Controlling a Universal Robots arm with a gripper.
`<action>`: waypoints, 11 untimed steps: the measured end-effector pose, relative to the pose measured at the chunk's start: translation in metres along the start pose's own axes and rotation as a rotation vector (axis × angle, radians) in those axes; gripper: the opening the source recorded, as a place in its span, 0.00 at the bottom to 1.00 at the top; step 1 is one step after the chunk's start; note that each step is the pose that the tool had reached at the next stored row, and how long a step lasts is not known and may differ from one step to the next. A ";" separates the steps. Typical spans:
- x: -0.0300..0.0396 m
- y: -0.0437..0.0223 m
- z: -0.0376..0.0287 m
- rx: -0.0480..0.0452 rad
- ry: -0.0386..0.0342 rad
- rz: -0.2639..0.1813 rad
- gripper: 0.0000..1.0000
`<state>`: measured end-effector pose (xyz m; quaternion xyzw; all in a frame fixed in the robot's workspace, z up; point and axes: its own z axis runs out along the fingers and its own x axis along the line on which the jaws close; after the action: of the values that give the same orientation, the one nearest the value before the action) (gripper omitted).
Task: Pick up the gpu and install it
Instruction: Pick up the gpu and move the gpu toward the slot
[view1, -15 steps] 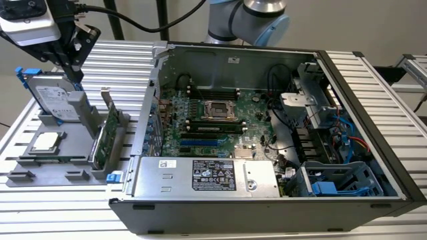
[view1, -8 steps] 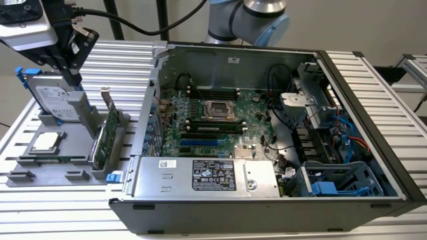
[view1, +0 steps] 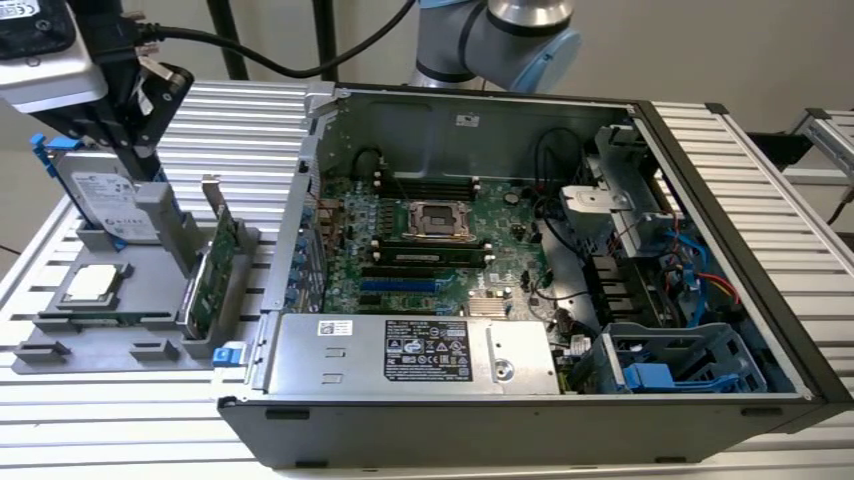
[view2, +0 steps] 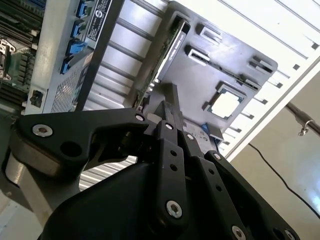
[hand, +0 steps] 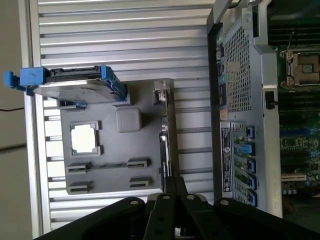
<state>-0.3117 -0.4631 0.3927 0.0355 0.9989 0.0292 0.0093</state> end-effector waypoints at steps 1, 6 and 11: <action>-0.0001 -0.0012 0.0000 0.0000 0.0000 0.000 0.00; -0.0005 -0.0073 -0.0004 0.0000 0.0001 0.000 0.00; -0.0010 -0.0136 -0.0007 -0.0001 0.0001 0.000 0.00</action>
<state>-0.3117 -0.4767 0.3926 0.0354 0.9989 0.0292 0.0093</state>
